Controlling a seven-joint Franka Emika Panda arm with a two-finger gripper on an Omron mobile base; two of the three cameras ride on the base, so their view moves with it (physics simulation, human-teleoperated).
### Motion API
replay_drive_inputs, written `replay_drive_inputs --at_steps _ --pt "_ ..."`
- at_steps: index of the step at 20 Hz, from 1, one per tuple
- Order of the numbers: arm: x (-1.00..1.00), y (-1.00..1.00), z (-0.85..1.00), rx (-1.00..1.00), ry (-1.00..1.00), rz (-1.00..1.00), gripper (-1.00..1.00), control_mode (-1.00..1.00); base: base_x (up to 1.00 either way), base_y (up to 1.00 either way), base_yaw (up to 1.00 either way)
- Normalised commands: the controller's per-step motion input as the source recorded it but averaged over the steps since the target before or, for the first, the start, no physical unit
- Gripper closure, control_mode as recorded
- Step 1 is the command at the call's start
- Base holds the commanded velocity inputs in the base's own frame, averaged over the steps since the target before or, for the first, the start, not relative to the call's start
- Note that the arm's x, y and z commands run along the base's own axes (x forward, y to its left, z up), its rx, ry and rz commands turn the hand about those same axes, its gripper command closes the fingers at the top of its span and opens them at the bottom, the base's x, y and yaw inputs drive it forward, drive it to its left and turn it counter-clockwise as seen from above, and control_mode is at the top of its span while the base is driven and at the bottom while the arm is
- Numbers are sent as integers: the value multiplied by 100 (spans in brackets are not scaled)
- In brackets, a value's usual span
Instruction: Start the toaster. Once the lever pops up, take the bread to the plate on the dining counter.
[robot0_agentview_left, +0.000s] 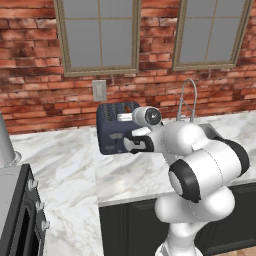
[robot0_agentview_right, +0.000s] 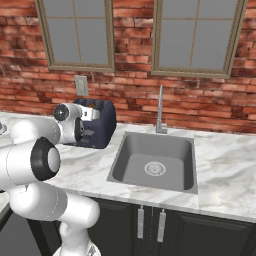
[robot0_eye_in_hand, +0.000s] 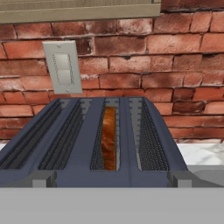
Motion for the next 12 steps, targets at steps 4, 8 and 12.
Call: replay_drive_inputs --at_steps 4,8,12 --pt "0 0 0 0 0 0 -100 -100 0 0 0" --pt "0 0 0 0 0 0 -100 -100 0 0 0" --pt "0 0 0 0 0 0 -100 -100 0 0 0"
